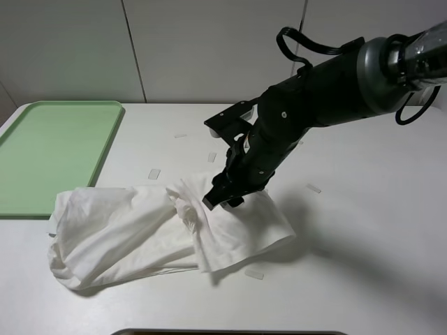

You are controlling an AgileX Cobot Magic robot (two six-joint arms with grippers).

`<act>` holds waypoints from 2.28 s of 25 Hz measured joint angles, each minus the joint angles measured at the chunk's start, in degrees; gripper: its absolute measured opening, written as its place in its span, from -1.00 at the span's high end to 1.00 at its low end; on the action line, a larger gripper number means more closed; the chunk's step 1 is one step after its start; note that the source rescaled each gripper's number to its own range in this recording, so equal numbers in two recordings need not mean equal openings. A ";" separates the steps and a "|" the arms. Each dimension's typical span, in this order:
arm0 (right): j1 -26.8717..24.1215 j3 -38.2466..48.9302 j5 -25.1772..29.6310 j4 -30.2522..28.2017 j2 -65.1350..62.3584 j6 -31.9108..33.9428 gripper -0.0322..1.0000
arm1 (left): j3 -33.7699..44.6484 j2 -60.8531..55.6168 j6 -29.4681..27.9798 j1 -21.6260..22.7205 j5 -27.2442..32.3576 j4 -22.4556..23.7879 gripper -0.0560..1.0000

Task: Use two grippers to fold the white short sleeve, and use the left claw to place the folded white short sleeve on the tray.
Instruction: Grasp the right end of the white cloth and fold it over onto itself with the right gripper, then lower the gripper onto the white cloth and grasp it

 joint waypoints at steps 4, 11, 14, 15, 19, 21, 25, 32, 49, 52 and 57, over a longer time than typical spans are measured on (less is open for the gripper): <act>2.39 0.00 -4.06 1.82 0.91 0.32 -0.23 | 0.00 0.00 0.00 0.00 0.00 0.10 -1.00; 4.89 0.00 -6.82 3.74 2.05 1.32 -0.23 | 0.00 0.00 0.00 0.00 0.00 2.10 -1.00; 4.55 0.01 -6.82 3.49 2.05 1.32 -0.23 | 0.00 0.00 0.00 0.00 0.00 2.60 -1.00; 4.22 0.01 -6.72 3.03 2.05 1.32 -0.23 | 0.00 0.00 0.00 0.00 0.00 2.86 -1.00; 1.23 0.01 -4.18 -1.27 2.05 1.85 -0.23 | 0.00 0.00 0.00 0.00 0.00 2.98 -1.00; -0.91 0.13 -3.05 -3.95 2.05 3.77 -0.23 | 0.00 0.00 0.00 0.00 0.00 2.98 -1.00; -3.74 1.97 -3.46 -8.76 2.05 7.98 -0.23 | 0.00 0.00 0.00 0.00 0.00 2.98 -1.00; -4.27 5.18 -7.86 -11.71 2.05 9.44 -0.23 | 0.00 0.00 0.00 0.00 0.00 2.98 -1.00; -8.81 1.77 -4.20 -9.08 -15.62 10.51 -0.23 | 0.00 0.00 0.00 0.00 -0.05 2.98 -1.00; -11.32 1.77 1.60 -9.29 -21.03 10.41 -0.48 | 0.00 0.00 0.00 0.00 -0.11 2.98 -1.00; -17.54 1.82 14.18 -9.70 -30.96 9.95 -0.95 | 0.00 0.00 0.00 0.00 -0.40 2.98 -1.00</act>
